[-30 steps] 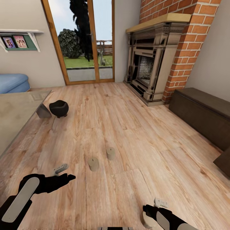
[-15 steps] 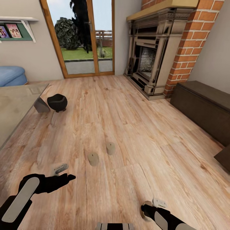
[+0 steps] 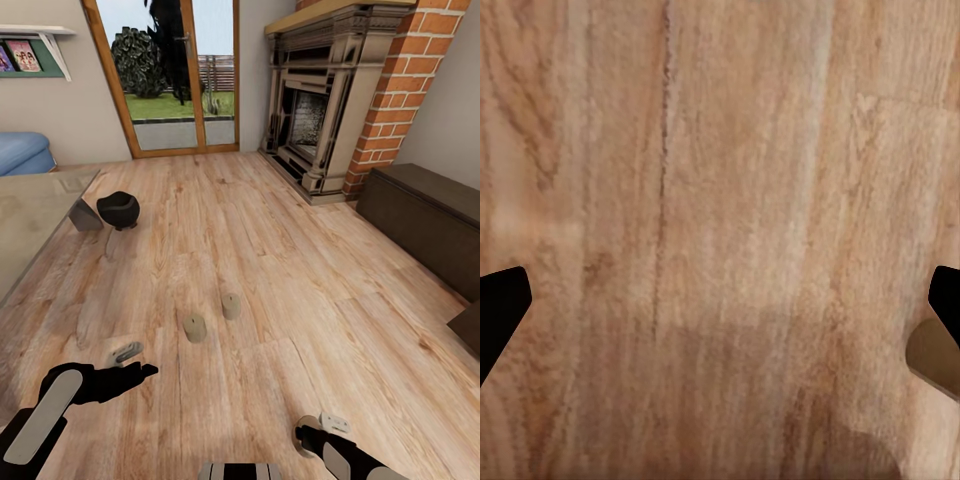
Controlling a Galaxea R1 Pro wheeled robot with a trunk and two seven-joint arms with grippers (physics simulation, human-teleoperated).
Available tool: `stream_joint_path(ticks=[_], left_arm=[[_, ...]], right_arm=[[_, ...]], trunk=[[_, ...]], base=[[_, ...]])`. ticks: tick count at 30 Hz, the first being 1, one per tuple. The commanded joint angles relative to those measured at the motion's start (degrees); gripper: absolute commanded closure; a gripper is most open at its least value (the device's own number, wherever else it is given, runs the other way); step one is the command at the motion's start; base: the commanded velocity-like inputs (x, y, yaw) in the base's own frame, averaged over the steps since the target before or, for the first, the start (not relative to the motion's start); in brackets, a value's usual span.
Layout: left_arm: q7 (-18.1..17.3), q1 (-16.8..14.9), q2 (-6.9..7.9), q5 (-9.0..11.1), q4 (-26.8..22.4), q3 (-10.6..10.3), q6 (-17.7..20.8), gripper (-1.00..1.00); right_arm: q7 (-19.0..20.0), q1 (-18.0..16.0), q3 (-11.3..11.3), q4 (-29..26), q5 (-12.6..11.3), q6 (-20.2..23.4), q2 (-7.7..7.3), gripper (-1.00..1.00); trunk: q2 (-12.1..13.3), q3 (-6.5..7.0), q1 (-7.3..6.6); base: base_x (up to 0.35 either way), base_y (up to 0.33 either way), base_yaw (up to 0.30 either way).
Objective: Place each of the two pumpkins and all three candles from the living room inside a cabinet in the living room (use any cabinet), then make sure every cabinet is closed, and position the cauldron so it is next to a table in the living room.
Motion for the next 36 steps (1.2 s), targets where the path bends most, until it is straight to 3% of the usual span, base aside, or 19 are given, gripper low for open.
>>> stream_joint_path(ticks=[1, 19, 25, 36], left_arm=[[0.6, -0.03, 0.04, 0.57, -0.05, -0.08, 0.02, -1.0], [0.6, -0.03, 0.05, 0.57, -0.05, -0.08, 0.04, -1.0], [0.6, -0.03, 0.09, 0.57, -0.05, -0.08, 0.04, -1.0], [0.6, -0.03, 0.13, 0.57, -0.05, -0.08, 0.1, -1.0]], right_arm=[[-0.4, 0.0, 0.34, -0.13, -0.22, 0.2, -0.02, -1.0], [-0.39, 0.0, 0.34, -0.05, -0.17, -2.82, 0.07, -1.0], [-0.39, 0.0, 0.34, -0.05, -0.14, -2.84, 0.11, -1.0], [-0.42, 0.0, 1.22, -0.05, 0.04, -5.07, 0.15, -1.0]], trunk=[[-0.02, -0.04, -0.01], [-0.02, -0.04, -0.01], [-0.1, -1.37, 0.14], [-0.1, -1.37, 0.14]], base=[[0.0, 0.0, 0.0], [0.0, 0.0, 0.0], [0.0, 0.0, 0.0], [0.0, 0.0, 0.0]])
